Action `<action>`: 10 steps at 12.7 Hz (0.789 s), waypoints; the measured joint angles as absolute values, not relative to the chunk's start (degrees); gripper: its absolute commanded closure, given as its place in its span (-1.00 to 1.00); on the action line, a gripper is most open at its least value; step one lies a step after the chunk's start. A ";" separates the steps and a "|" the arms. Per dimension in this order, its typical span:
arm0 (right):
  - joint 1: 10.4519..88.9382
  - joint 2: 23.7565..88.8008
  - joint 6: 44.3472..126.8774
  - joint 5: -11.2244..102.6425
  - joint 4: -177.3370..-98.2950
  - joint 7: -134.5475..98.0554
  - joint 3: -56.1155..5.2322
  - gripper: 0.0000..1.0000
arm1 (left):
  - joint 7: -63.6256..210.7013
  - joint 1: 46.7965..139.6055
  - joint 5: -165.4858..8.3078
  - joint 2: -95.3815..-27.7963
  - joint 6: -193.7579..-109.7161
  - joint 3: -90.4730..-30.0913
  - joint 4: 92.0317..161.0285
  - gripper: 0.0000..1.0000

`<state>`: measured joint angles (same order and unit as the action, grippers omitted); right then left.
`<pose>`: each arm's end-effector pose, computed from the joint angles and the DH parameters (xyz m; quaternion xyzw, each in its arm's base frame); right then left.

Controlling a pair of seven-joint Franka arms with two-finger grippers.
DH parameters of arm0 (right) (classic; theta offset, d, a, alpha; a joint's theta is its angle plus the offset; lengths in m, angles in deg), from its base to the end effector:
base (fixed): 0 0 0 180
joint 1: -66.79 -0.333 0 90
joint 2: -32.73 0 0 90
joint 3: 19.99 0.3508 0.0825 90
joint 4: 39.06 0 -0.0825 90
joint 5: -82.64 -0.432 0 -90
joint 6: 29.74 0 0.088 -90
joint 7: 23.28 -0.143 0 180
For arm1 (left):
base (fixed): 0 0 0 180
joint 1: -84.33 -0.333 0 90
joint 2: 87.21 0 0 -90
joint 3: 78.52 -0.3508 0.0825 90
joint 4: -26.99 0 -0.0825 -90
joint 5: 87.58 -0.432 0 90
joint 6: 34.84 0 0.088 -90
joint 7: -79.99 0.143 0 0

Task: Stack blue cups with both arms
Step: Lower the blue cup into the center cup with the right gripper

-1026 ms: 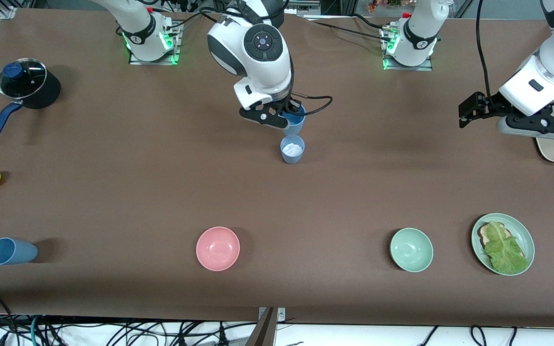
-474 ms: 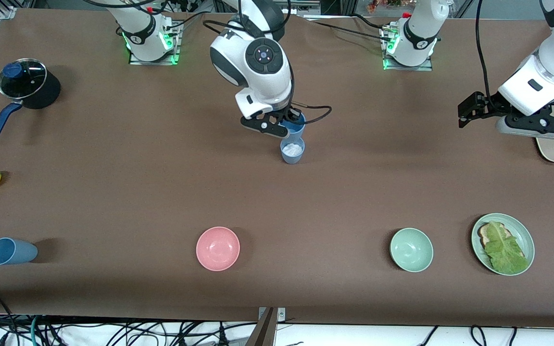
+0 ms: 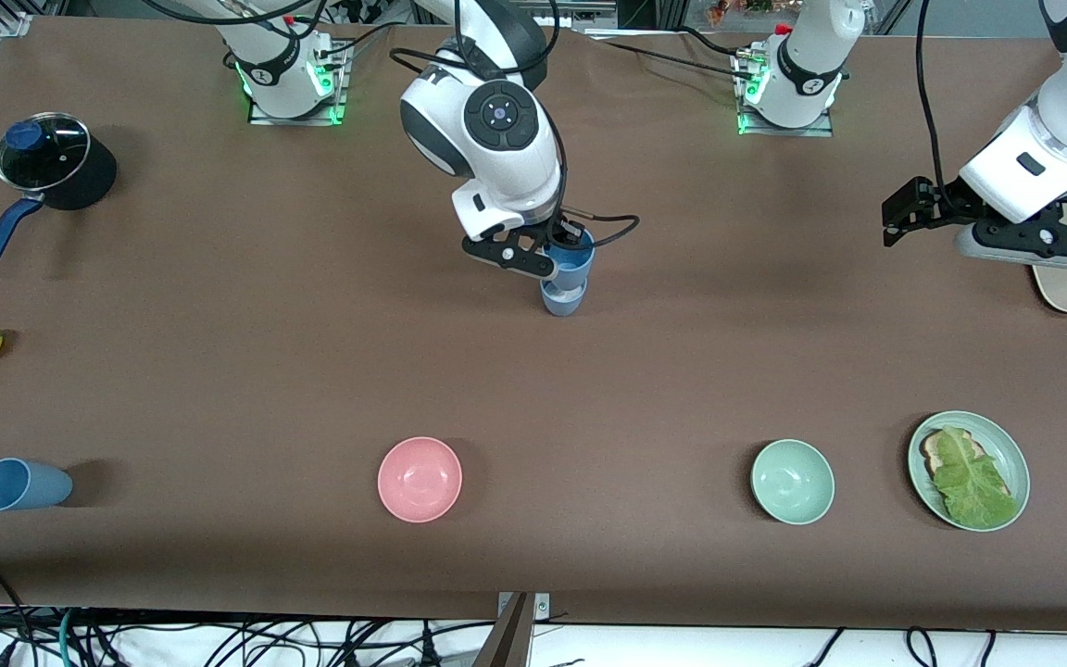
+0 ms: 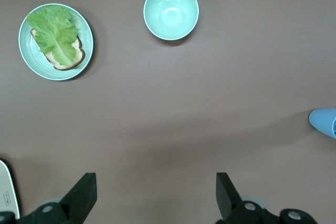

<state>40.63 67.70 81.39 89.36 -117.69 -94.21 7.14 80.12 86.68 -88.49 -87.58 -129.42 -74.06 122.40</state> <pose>0.5277 0.5729 0.3671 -0.9823 0.1705 0.0629 0.0456 0.6006 -0.0697 0.5849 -0.9981 0.0612 0.0035 0.0084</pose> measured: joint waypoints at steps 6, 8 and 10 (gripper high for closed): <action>40.17 69.30 81.18 91.20 -117.08 -94.21 7.13 1.00 | 80.12 86.70 -88.49 -87.58 -129.42 -74.06 122.39 -1.00; 40.03 69.58 81.02 91.26 -117.08 -94.21 7.12 1.00 | 80.12 86.70 -88.49 -87.58 -129.42 -74.06 122.39 -1.00; 39.55 69.98 81.02 91.39 -117.09 -94.21 7.12 1.00 | 80.12 86.70 -88.49 -87.58 -129.42 -74.05 122.39 -1.00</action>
